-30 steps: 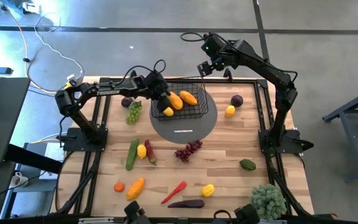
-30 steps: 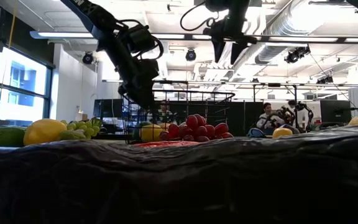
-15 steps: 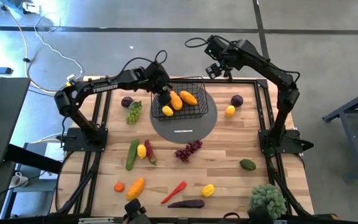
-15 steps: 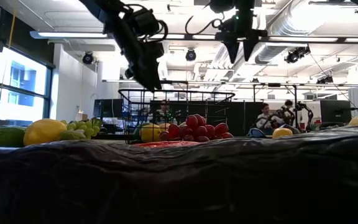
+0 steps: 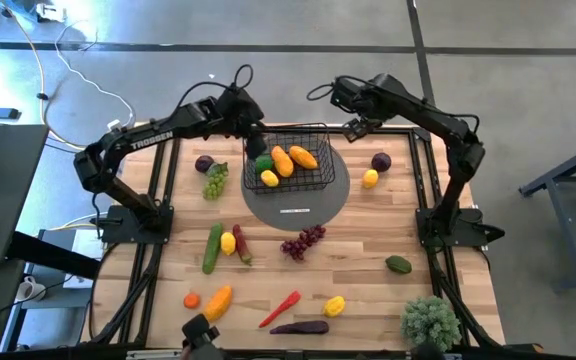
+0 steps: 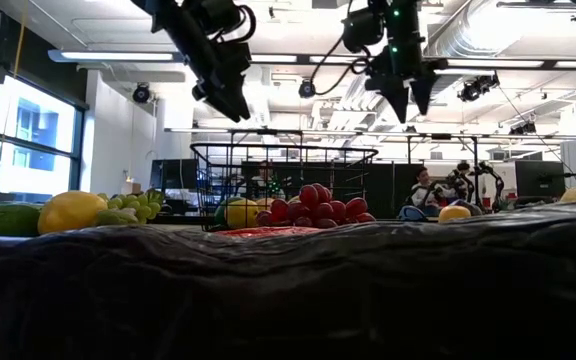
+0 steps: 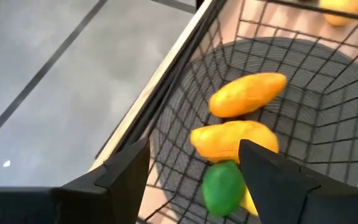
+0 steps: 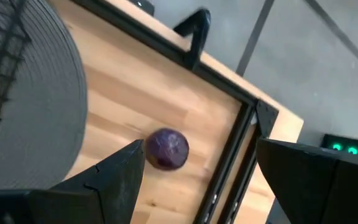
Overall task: Build produce basket
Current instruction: Put the right plum into the wire basket
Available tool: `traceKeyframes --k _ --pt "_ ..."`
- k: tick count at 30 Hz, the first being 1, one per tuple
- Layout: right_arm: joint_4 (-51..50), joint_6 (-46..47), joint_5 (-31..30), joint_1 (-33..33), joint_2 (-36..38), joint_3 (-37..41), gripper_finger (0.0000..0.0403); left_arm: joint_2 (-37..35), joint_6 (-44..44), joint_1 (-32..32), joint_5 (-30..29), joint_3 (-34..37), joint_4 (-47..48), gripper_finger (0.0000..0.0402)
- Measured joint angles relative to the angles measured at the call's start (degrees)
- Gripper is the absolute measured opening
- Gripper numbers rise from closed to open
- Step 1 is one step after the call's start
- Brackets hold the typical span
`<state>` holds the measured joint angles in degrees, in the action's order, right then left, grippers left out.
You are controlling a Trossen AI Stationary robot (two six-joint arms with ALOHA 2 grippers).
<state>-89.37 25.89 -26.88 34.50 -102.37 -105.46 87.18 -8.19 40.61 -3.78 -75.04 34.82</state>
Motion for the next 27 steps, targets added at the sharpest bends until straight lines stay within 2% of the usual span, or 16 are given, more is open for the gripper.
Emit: traceKeyframes --k 5,15,21,27 --pt "1.79 2.40 0.61 0.02 4.25 6.91 0.0288 0.02 0.02 1.84 0.05 0.01 0.94 0.0237" --pt "8.63 2.04 6.30 2.46 13.56 19.29 0.0288 0.02 0.00 2.20 0.10 0.01 0.99 0.0237" --pt "9.69 -2.71 12.35 6.01 18.03 25.41 0.0288 0.02 0.00 2.22 0.10 0.03 0.98 0.0237" --pt "14.60 -5.61 16.22 8.80 19.18 30.08 0.0288 0.02 0.00 2.22 0.12 0.03 0.97 0.0237"
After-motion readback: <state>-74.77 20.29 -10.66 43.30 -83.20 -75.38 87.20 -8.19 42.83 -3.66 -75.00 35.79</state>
